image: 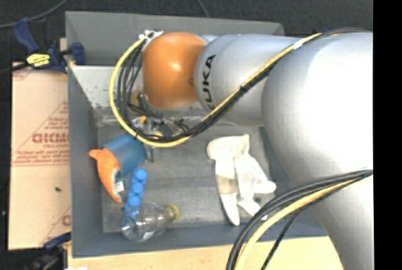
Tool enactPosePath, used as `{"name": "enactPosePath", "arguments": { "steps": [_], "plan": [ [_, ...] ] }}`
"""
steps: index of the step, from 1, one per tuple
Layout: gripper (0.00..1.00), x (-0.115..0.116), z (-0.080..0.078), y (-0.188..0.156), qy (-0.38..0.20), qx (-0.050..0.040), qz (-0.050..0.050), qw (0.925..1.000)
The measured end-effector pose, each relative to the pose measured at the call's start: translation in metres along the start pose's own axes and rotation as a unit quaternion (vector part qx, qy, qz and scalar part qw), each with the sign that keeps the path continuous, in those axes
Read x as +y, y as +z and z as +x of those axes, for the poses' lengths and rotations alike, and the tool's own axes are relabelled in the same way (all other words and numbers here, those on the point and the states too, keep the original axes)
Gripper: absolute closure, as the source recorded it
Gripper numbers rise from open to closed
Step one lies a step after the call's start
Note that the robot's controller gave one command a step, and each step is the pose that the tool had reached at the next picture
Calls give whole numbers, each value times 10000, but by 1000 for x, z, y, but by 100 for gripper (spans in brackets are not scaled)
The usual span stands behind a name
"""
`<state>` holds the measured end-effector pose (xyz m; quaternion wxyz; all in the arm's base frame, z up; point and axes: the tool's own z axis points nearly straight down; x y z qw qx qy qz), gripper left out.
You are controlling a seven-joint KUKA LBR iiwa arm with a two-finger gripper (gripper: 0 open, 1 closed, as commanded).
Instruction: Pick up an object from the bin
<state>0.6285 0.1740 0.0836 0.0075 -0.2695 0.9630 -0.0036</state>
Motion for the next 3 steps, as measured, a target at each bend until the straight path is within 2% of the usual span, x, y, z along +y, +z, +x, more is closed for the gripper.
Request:
{"name": "enactPosePath", "arguments": {
  "steps": [1,3],
  "plan": [
    [100,-1,-1,-5,29,-23,8,10000],
    [100,-1,0,-10,315,-13,-5,9995]
  ]
}}
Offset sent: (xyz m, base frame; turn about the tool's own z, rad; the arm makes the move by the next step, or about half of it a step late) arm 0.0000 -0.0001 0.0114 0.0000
